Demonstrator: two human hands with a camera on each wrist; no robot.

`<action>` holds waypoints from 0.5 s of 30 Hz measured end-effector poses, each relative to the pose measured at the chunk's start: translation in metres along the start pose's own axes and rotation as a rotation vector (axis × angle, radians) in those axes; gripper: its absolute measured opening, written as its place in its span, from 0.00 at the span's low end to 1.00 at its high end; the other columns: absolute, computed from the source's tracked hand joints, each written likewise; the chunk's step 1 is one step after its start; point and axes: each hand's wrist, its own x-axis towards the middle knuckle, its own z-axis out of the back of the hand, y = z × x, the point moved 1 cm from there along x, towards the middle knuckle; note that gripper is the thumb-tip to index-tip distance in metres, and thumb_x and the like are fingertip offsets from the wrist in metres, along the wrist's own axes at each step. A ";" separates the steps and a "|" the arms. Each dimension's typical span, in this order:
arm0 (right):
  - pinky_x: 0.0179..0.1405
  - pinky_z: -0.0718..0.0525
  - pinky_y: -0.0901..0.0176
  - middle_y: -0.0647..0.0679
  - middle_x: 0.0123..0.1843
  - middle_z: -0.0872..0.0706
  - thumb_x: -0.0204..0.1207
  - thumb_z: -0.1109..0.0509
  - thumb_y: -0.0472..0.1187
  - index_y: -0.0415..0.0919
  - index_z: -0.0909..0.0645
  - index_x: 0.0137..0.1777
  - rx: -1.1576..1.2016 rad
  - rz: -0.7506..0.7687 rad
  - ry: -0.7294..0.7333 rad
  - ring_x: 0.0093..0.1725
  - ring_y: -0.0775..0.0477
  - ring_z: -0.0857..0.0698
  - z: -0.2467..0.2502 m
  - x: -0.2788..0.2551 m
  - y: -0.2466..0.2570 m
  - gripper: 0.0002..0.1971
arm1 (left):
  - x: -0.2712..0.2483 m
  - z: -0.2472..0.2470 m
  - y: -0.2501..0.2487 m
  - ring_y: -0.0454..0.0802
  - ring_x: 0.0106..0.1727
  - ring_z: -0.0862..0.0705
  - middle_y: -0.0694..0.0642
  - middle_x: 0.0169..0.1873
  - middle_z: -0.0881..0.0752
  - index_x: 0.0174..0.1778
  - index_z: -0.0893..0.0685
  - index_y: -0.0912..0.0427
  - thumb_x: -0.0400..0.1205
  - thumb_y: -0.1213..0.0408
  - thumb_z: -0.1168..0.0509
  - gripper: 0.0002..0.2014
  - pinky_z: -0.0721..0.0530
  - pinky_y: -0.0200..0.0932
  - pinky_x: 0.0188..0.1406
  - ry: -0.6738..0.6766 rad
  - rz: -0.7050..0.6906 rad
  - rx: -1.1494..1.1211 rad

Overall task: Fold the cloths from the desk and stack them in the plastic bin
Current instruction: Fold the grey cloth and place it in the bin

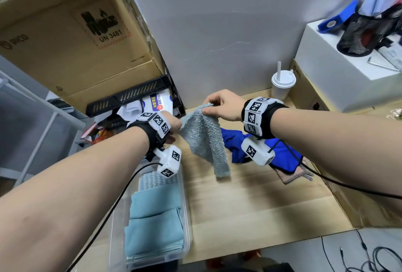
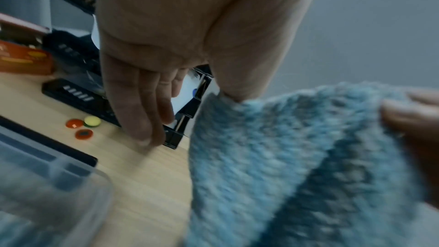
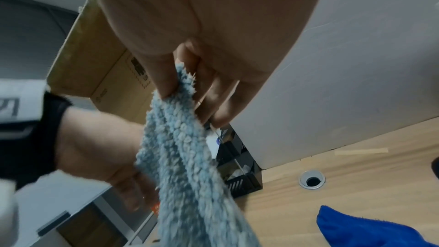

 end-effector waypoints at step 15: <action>0.29 0.21 0.70 0.42 0.31 0.10 0.78 0.27 0.41 0.35 0.11 0.42 -0.092 -0.115 -0.130 0.26 0.58 0.16 0.023 -0.004 -0.020 0.09 | 0.003 0.032 -0.001 0.49 0.23 0.13 0.65 0.39 0.14 0.49 0.15 0.64 0.83 0.81 0.48 0.17 0.14 0.37 0.19 0.011 -0.131 -0.480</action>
